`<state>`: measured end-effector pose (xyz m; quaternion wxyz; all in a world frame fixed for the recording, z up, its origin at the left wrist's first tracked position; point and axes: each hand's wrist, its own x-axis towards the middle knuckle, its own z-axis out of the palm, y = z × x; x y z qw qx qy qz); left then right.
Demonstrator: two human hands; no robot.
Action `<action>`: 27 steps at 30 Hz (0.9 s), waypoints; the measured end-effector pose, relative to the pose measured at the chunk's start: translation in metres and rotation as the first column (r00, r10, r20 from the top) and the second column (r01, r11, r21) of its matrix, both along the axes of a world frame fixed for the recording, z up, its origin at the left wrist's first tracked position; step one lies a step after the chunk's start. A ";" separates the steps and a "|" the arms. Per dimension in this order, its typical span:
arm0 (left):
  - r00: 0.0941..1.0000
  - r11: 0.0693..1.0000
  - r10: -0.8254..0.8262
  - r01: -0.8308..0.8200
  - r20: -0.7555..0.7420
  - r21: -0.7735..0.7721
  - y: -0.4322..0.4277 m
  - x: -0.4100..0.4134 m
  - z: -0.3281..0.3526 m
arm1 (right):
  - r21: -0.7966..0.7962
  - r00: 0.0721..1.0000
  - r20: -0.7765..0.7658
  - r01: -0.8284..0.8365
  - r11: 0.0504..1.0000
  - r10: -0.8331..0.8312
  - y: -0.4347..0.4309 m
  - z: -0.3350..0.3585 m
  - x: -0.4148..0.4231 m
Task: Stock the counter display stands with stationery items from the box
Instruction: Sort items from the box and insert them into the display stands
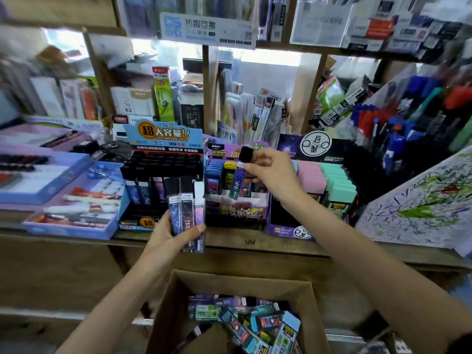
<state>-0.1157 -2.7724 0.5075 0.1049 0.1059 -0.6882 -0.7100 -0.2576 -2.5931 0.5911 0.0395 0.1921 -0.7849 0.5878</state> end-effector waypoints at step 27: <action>0.976 0.976 0.218 -0.217 -0.028 0.029 -0.113 0.051 -0.039 | 0.204 0.993 -0.079 -0.073 0.976 0.091 -0.163 -0.037 0.024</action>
